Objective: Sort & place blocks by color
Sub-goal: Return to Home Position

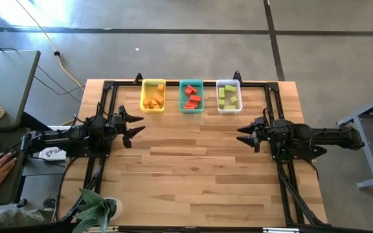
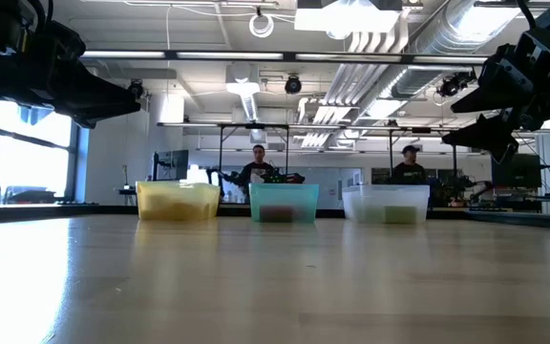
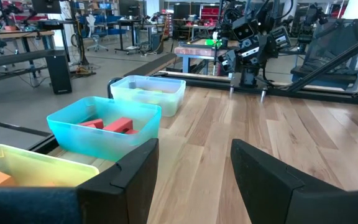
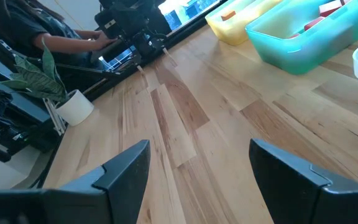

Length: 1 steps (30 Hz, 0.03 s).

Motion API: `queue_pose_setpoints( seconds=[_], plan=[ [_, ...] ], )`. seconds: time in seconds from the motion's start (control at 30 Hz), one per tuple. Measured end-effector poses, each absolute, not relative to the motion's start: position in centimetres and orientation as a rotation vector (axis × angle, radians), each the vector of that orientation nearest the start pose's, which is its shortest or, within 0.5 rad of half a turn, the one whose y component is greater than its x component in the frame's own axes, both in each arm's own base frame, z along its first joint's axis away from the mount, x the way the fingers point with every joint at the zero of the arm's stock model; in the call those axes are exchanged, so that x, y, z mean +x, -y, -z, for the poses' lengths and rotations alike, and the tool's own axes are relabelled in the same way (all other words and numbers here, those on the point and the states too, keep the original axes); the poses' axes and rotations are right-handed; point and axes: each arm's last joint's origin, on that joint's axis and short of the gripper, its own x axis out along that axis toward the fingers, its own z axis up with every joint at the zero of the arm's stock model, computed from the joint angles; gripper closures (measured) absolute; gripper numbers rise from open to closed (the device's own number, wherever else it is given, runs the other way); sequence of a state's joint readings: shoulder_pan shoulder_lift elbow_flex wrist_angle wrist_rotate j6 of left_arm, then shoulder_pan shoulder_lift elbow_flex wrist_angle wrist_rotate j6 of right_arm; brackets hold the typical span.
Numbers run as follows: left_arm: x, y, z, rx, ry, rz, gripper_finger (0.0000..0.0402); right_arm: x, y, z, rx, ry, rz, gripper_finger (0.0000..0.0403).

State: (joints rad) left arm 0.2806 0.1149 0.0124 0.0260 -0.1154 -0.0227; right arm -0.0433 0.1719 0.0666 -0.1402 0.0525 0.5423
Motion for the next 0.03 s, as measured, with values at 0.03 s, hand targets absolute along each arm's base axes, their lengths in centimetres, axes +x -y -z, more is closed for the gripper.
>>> queue_pose_setpoints(
  seconds=[0.03],
  plan=[
    [9.88, -3.20, -16.10, -0.029, -0.072, -0.397, 0.0211, 10.34, 0.60, -15.91, 0.538, -0.214, 0.159, 0.0144]
  ],
)
